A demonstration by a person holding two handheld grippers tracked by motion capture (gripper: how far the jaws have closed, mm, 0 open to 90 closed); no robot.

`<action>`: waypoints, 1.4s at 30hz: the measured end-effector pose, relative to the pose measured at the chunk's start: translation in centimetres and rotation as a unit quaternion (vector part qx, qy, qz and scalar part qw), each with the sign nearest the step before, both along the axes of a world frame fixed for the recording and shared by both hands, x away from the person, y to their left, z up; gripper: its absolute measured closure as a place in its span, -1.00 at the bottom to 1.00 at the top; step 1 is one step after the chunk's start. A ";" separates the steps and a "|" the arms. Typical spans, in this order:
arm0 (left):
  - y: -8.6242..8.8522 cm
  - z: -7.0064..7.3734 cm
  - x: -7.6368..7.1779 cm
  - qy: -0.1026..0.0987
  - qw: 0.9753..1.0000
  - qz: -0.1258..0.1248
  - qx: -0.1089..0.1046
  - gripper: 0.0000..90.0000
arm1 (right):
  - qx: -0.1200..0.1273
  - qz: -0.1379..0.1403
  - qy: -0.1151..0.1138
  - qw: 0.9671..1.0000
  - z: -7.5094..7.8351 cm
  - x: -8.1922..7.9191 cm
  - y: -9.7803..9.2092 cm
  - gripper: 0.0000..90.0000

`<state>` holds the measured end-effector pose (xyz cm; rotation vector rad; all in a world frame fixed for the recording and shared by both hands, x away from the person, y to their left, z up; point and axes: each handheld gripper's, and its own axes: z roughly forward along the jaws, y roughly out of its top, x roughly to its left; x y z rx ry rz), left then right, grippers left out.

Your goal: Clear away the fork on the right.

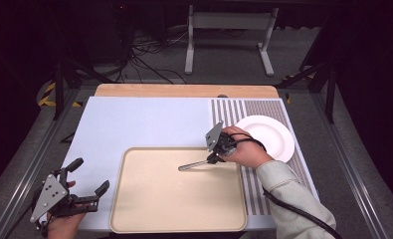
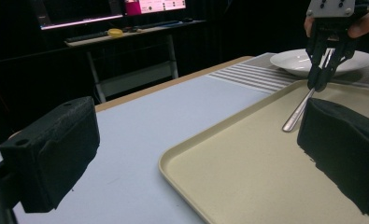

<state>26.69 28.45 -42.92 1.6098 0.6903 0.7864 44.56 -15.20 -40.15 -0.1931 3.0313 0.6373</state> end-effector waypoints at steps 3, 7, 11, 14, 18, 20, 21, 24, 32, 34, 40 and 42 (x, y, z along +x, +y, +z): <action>0.0 0.0 0.0 0.000 1.000 0.000 0.001 -0.99 | -0.002 -0.001 0.002 1.000 -0.3 0.0 0.1 0.89; 0.0 0.0 0.0 0.000 1.000 0.001 0.000 -0.99 | -0.007 0.001 0.006 1.000 -0.7 0.1 0.2 0.89; 0.0 0.0 0.0 0.000 1.000 0.001 0.001 -0.99 | -0.010 0.001 0.010 1.000 -1.2 0.2 0.3 0.89; 0.0 0.0 0.0 0.000 1.000 0.001 0.001 -0.99 | -0.012 0.003 0.012 1.000 -1.4 0.2 0.3 0.90; 0.0 0.0 0.0 0.000 1.000 0.001 0.002 -0.99 | -0.014 0.001 0.015 1.000 -1.6 0.2 0.3 0.90; 0.0 0.0 0.0 0.000 1.000 0.001 0.002 -0.99 | -0.013 0.002 0.015 1.000 -1.7 0.2 0.4 0.90; 0.0 0.0 0.0 0.000 1.000 0.001 0.002 -0.99 | -0.014 0.002 0.015 1.000 -1.7 0.2 0.4 0.90; 0.0 0.0 0.0 0.001 1.000 0.001 0.002 -0.99 | -0.014 0.003 0.016 1.000 -1.8 0.2 0.4 0.89; 0.0 0.0 0.0 0.001 1.000 0.001 0.002 -0.99 | 0.004 0.001 0.017 1.000 -1.1 0.0 0.4 0.81; 0.0 0.0 0.0 0.000 1.000 0.002 0.002 -0.99 | 0.017 -0.003 0.018 1.000 -0.7 -0.2 0.5 0.95; 0.0 0.0 0.0 0.000 1.000 0.001 0.003 -0.99 | 0.043 -0.011 0.019 0.999 0.0 -0.5 1.3 1.00; 0.0 0.0 0.0 0.000 1.000 0.001 0.002 -0.99 | 0.048 -0.016 0.019 0.999 0.2 -0.6 1.7 1.00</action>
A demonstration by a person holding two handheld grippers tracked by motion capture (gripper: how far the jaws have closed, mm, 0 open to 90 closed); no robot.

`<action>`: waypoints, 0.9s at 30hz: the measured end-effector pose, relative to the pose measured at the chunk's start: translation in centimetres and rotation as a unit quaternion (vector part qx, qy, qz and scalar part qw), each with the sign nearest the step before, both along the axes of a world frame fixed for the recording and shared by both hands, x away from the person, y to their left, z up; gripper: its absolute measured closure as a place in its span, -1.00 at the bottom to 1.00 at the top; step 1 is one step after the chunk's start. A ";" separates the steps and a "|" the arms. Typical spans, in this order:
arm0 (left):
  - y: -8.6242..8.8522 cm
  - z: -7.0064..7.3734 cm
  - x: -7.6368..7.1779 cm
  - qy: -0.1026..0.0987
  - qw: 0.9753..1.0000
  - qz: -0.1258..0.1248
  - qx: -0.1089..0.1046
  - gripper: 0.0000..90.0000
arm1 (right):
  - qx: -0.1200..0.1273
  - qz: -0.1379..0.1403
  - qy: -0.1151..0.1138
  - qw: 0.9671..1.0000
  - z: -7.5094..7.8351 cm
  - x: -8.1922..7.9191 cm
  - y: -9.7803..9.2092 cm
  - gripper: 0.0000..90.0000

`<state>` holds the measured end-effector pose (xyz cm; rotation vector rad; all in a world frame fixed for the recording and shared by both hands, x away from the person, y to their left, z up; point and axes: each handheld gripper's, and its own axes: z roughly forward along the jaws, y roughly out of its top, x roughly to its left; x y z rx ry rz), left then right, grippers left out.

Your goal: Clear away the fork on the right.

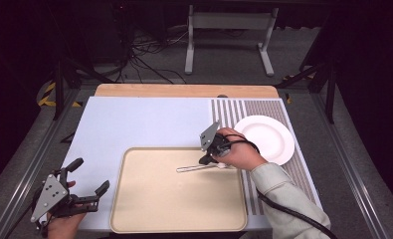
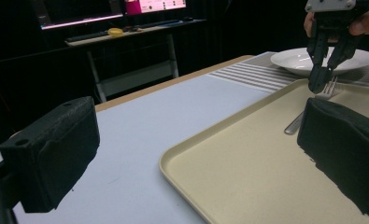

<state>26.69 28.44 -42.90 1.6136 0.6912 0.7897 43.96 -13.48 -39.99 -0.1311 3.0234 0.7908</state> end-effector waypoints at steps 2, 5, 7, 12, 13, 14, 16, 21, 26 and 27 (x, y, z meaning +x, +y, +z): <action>0.0 0.0 0.0 0.000 1.000 0.000 0.000 -0.99 | 0.001 -0.009 -0.003 1.000 0.1 0.0 0.4 1.00; 0.0 0.0 0.0 0.001 1.000 0.000 0.001 -0.99 | 0.004 -0.020 -0.003 1.000 0.2 0.1 0.9 1.00; 0.0 0.0 0.0 0.001 1.000 0.000 0.001 -0.99 | 0.006 -0.032 -0.006 0.999 0.2 0.2 1.3 1.00; 0.0 0.0 0.0 0.001 1.000 0.000 0.002 -0.99 | 0.006 -0.046 -0.002 0.999 0.0 0.5 1.8 1.00; 0.0 0.0 0.0 0.001 1.000 0.000 0.001 -0.99 | 0.007 -0.050 -0.001 0.999 -0.1 0.5 1.9 1.00; 0.0 0.0 0.0 0.001 1.000 0.000 0.001 -0.99 | 0.006 -0.051 0.000 0.999 -0.2 0.6 2.0 1.00; 0.0 0.0 0.0 0.001 1.000 0.000 0.001 -0.99 | 0.003 -0.057 0.001 0.998 -0.5 0.7 2.2 1.00; 0.0 0.0 0.1 0.001 1.000 -0.001 0.000 -0.99 | -0.002 -0.063 0.004 0.998 -0.9 0.9 2.5 1.00; 0.0 0.0 0.0 0.001 1.000 -0.001 0.001 -0.99 | -0.008 -0.067 0.006 0.998 -1.6 1.0 3.1 1.00; 0.1 0.0 0.0 0.001 1.000 0.000 0.002 -0.99 | -0.009 -0.069 0.005 0.998 -1.7 1.0 3.1 1.00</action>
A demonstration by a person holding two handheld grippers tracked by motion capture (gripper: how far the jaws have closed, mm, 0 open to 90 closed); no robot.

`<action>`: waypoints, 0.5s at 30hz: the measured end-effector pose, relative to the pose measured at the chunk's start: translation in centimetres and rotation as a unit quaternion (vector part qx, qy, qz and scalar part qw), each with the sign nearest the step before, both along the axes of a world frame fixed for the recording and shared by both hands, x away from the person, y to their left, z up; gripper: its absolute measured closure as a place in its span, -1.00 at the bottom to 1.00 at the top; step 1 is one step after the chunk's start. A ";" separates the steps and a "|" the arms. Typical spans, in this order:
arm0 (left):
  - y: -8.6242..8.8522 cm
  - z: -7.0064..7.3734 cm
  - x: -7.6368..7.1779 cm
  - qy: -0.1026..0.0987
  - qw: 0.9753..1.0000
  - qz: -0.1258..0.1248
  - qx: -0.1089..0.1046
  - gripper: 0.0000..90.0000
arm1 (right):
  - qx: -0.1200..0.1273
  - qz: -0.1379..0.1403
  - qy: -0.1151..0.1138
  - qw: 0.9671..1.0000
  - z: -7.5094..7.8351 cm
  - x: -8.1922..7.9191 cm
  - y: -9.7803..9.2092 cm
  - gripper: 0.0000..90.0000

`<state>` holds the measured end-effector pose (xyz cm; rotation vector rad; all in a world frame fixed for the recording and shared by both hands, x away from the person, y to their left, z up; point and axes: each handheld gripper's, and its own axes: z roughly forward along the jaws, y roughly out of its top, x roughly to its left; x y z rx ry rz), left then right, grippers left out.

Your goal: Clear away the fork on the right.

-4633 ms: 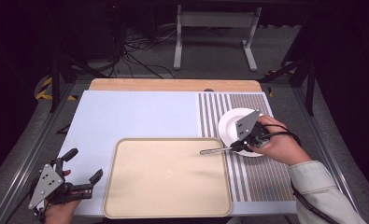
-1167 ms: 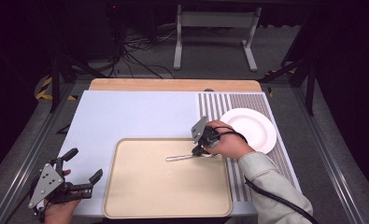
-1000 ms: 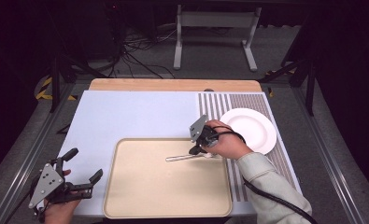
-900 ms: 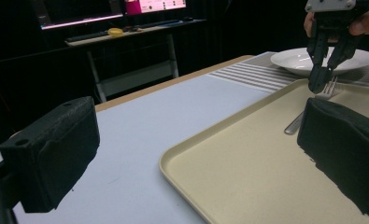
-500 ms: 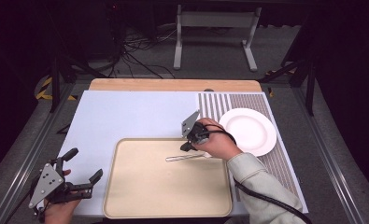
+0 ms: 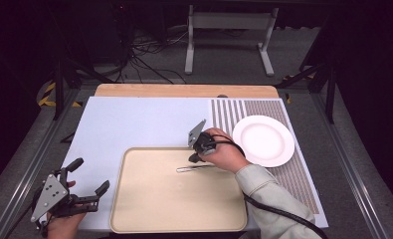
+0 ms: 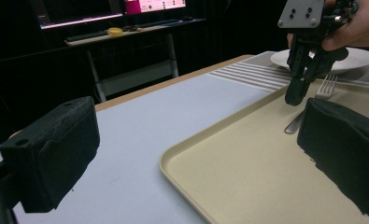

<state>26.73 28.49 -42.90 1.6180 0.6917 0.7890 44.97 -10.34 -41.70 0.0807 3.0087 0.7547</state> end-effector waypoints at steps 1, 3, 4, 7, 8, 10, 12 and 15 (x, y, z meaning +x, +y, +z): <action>0.0 0.0 0.0 0.000 1.000 0.000 -0.002 -0.99 | -0.003 -0.002 0.001 1.000 -0.2 0.0 0.1 1.00; 0.0 0.0 0.0 0.000 1.000 0.000 -0.001 -0.99 | -0.007 -0.002 0.003 1.000 -0.4 0.0 0.3 1.00; 0.0 0.0 0.0 0.000 1.000 0.000 0.000 -0.99 | -0.007 -0.002 0.004 1.000 -0.6 0.0 0.3 1.00; 0.0 0.0 0.0 0.000 1.000 0.000 -0.001 -0.99 | -0.014 -0.004 0.010 1.000 -1.0 0.0 0.5 1.00; 0.0 0.0 0.0 0.001 1.000 -0.001 -0.003 -0.99 | -0.020 -0.009 0.015 1.000 -1.1 -0.1 0.5 1.00; 0.0 0.0 0.0 0.000 1.000 0.000 0.000 -0.99 | -0.019 -0.003 0.014 1.000 -1.2 -0.1 0.5 1.00; 0.0 0.0 0.0 0.000 1.000 0.000 0.000 -0.99 | -0.020 -0.003 0.015 1.000 -1.2 -0.2 0.6 1.00; 0.0 0.0 0.0 -0.001 1.000 0.000 -0.001 -0.99 | -0.022 0.001 0.020 1.000 -1.2 -0.3 0.6 1.00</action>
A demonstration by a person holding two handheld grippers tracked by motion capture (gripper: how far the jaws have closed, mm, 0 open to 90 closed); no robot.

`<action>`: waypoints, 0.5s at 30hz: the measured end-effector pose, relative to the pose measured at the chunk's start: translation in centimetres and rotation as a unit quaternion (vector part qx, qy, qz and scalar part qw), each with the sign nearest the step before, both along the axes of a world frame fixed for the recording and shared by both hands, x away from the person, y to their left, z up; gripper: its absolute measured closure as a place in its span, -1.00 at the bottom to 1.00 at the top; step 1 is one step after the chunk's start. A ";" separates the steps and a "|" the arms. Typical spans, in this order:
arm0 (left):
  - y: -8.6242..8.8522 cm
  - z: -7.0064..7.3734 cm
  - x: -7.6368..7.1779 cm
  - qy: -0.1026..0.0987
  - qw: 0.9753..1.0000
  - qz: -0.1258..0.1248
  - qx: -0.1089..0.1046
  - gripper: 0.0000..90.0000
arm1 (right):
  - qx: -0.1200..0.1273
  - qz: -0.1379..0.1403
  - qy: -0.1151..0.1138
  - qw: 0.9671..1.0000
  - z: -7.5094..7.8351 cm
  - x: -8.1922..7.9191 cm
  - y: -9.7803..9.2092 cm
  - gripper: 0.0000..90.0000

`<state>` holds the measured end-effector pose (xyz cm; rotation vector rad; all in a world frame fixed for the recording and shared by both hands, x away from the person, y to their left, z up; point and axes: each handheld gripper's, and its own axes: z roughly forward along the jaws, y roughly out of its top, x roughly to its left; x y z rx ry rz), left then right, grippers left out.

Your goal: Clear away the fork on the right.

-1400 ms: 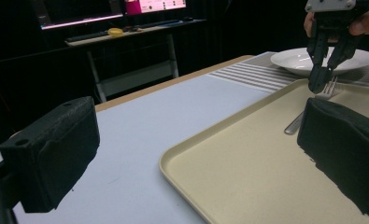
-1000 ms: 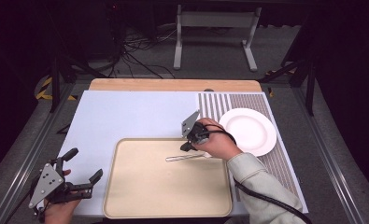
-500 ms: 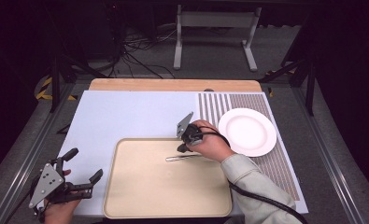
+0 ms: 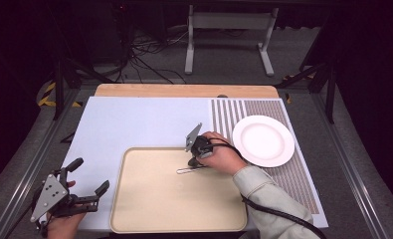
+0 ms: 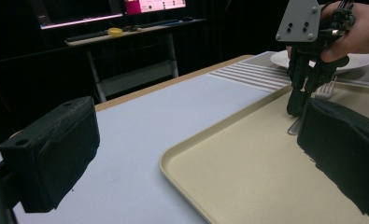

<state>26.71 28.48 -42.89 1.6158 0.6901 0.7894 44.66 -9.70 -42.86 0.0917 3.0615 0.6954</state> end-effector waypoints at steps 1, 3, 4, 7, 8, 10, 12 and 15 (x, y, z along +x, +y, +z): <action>0.0 0.0 0.0 0.000 1.000 0.000 -0.001 -0.99 | -0.004 0.000 0.003 1.000 0.0 -0.1 0.0 1.00; 0.0 0.0 0.0 -0.001 1.000 0.000 -0.001 -0.99 | -0.008 0.004 0.008 1.000 0.1 -0.4 0.0 1.00; 0.0 0.0 0.0 0.000 1.000 0.000 -0.002 -0.99 | -0.007 0.011 0.007 1.000 0.1 -0.5 0.0 1.00; 0.0 0.0 0.0 0.000 1.000 0.000 -0.001 -0.99 | -0.013 0.017 0.017 1.000 0.1 -1.0 -0.1 1.00; 0.0 0.0 0.0 0.000 1.000 0.000 0.000 -0.99 | -0.011 0.024 0.017 0.999 0.1 -1.1 -0.1 1.00; 0.0 0.0 0.0 0.000 1.000 0.000 -0.001 -0.99 | -0.013 0.028 0.024 0.999 0.1 -1.5 -0.3 1.00; 0.0 0.0 0.0 0.000 1.000 0.000 -0.001 -0.99 | -0.012 0.034 0.029 0.999 0.1 -1.9 -0.6 1.00; 0.0 0.0 0.0 0.001 1.000 0.000 0.000 -0.99 | -0.011 0.038 0.034 0.999 0.0 -2.5 -1.0 1.00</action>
